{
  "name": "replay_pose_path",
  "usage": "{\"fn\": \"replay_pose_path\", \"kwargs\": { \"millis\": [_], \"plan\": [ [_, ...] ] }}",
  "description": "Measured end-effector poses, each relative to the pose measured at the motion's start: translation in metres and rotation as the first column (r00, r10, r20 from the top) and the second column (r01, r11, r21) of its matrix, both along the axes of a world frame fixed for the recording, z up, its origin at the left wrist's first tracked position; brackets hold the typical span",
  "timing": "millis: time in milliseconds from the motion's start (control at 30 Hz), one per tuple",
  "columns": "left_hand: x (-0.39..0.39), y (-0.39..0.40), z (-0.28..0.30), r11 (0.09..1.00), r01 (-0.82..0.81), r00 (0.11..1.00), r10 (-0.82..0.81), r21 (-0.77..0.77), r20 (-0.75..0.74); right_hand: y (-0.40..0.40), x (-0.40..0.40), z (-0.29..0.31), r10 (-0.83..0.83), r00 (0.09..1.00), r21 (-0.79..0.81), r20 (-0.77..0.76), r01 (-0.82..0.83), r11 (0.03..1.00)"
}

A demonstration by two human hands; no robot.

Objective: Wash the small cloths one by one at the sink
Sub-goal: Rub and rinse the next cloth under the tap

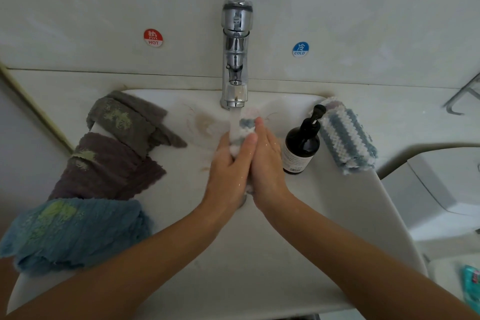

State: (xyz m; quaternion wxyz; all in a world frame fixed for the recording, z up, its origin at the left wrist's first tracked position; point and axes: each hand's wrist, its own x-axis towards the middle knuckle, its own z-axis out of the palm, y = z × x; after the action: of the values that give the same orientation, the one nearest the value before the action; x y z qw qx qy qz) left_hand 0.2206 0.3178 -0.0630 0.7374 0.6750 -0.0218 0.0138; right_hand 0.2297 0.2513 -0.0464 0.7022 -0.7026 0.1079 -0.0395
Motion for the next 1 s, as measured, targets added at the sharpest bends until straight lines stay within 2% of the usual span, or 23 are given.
{"fn": "replay_pose_path", "kwargs": {
  "millis": [133, 200, 300, 400, 533, 600, 700, 800, 933, 1000],
  "plan": [
    [0.001, -0.001, 0.000, 0.994, -0.096, 0.995, 0.096, 0.049, 0.000, 0.007, -0.002, -0.001, 0.044, 0.999, -0.008, 0.004, -0.044, 0.999],
    [0.003, 0.000, 0.005, 0.990, -0.119, 0.992, 0.121, 0.081, -0.021, 0.013, -0.001, -0.003, 0.074, 0.996, 0.035, -0.059, -0.072, 0.997],
    [0.008, 0.007, 0.007, 0.976, -0.155, 0.987, 0.147, 0.155, 0.061, 0.013, 0.001, -0.003, 0.096, 0.991, 0.072, -0.088, -0.090, 0.993],
    [0.015, 0.015, 0.004, 0.950, -0.180, 0.980, 0.151, 0.256, 0.127, 0.005, 0.003, -0.002, 0.152, 0.982, 0.045, -0.112, -0.148, 0.988],
    [0.020, 0.021, 0.001, 0.905, -0.190, 0.977, 0.135, 0.381, 0.166, -0.001, 0.003, 0.002, 0.197, 0.978, 0.032, -0.070, -0.196, 0.980],
    [0.019, 0.022, -0.001, 0.917, -0.144, 0.984, 0.091, 0.373, 0.154, -0.002, 0.005, 0.001, 0.142, 0.990, 0.023, -0.021, -0.141, 0.990],
    [0.015, 0.022, -0.001, 0.967, -0.044, 0.988, 0.005, 0.250, 0.157, -0.005, 0.009, -0.001, 0.034, 0.999, 0.110, 0.027, -0.037, 0.993],
    [0.011, 0.019, 0.000, 0.989, -0.037, 0.995, 0.024, 0.141, 0.093, -0.006, 0.010, 0.001, -0.037, 0.998, 0.191, 0.051, 0.026, 0.981],
    [0.013, 0.016, -0.001, 0.984, -0.046, 0.993, 0.063, 0.171, -0.100, -0.001, 0.005, -0.002, 0.012, 0.987, 0.091, 0.158, -0.026, 0.995],
    [0.013, 0.016, -0.001, 0.982, -0.079, 0.984, 0.104, 0.172, -0.142, 0.001, 0.004, -0.004, 0.049, 0.981, 0.000, 0.186, -0.050, 0.999]
  ]
}}
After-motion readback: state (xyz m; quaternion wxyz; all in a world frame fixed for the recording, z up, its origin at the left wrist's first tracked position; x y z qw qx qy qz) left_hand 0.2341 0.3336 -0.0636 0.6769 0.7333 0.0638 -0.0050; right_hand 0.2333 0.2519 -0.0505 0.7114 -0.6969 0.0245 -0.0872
